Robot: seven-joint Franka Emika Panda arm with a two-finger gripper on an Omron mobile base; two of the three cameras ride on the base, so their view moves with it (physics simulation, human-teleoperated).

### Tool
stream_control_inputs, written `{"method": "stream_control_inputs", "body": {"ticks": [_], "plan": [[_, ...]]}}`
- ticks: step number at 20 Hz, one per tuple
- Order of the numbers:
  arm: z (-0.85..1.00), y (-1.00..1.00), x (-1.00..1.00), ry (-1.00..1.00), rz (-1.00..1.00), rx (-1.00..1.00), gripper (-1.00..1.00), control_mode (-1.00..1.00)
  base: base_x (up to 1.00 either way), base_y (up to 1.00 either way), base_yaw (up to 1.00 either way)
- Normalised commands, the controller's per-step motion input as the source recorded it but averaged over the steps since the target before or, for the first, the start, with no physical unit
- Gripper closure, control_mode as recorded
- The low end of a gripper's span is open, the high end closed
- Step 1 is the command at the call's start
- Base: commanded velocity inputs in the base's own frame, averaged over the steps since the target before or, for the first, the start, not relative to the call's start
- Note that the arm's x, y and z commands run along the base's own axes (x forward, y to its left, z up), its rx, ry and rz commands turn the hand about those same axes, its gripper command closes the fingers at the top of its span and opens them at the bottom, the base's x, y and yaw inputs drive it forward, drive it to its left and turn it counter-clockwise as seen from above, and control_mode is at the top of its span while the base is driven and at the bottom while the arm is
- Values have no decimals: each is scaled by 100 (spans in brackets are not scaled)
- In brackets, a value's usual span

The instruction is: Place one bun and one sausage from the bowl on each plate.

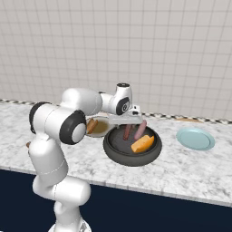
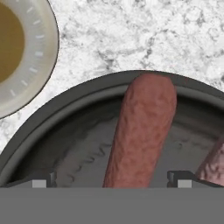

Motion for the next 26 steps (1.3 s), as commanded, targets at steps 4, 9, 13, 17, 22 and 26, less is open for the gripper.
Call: {"method": "stream_control_inputs", "body": {"ticks": [4, 9, 13, 17, 22, 26], "plan": [[-33, 0, 9, 2, 0, 0, -100, -100, 0, 0, 0], [-45, 0, 0, 5, 0, 0, -100, -100, 0, 0, 0], [-5, 0, 0, 8, -2, 0, 100, -100, 0, 0, 0], [-1, 0, -1, 2, 0, 1, 100, -100, 0, 0, 0], [-1, -1, 0, 1, 0, 1, 100, -100, 0, 0, 0], [13, 0, -8, 0, 0, 0, 100, -100, 0, 0, 0]]}}
